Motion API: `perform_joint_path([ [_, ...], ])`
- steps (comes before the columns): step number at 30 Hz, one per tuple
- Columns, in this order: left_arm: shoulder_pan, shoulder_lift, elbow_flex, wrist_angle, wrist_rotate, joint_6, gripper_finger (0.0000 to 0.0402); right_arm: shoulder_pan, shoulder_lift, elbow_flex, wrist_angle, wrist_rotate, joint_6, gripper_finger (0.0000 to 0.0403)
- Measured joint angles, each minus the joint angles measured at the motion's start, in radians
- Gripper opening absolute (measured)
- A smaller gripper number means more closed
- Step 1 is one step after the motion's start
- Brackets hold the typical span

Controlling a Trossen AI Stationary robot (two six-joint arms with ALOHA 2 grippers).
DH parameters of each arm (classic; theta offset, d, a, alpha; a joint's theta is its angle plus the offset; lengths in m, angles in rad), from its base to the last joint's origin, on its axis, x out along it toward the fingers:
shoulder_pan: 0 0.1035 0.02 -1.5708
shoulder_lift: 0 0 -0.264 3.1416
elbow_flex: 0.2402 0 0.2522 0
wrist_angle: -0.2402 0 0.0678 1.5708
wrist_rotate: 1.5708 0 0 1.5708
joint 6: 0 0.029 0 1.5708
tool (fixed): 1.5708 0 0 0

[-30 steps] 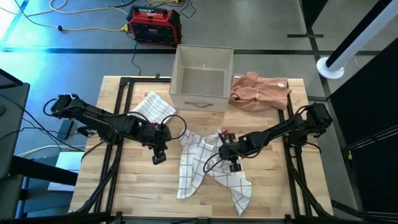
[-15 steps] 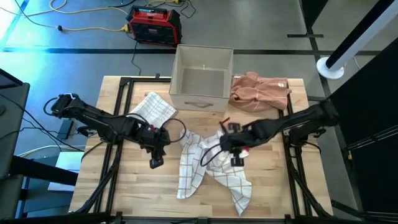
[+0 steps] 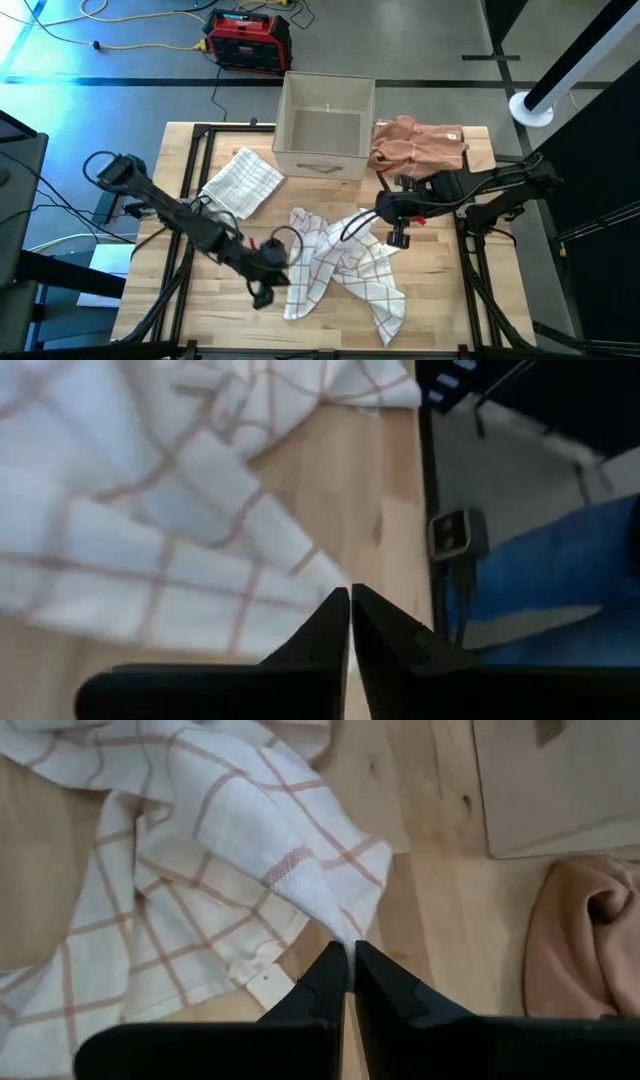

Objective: Fold towel
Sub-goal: Fold the white squared towel

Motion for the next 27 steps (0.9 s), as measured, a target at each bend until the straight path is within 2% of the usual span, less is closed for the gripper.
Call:
perform_joint_path([
  [5,-0.046,0.177,0.001,0.167,0.086,-0.089,0.0075,-0.048,0.0,0.0,-0.001,-0.038,-0.071,0.0001],
  [9,-0.096,0.287,0.074,0.154,0.105,-0.094,0.0116,-0.083,0.0,0.0,-0.001,-0.048,-0.126,0.0001],
  [12,-0.132,0.353,0.169,0.026,0.06,-0.056,0.0129,-0.105,0.0,0.0,-0.002,-0.048,-0.15,0.0001],
  [19,-0.181,0.499,0.352,-0.222,-0.105,-0.019,0.0131,-0.135,0.0,-0.001,0.0,-0.049,-0.192,0.0001],
  [22,-0.178,0.539,0.375,-0.271,-0.162,-0.068,0.0131,-0.137,0.0,-0.001,0.002,-0.049,-0.194,0.0001],
  [27,-0.171,0.581,0.379,-0.267,-0.187,-0.08,0.0131,-0.137,0.0,-0.001,0.003,-0.05,-0.195,0.0001],
])
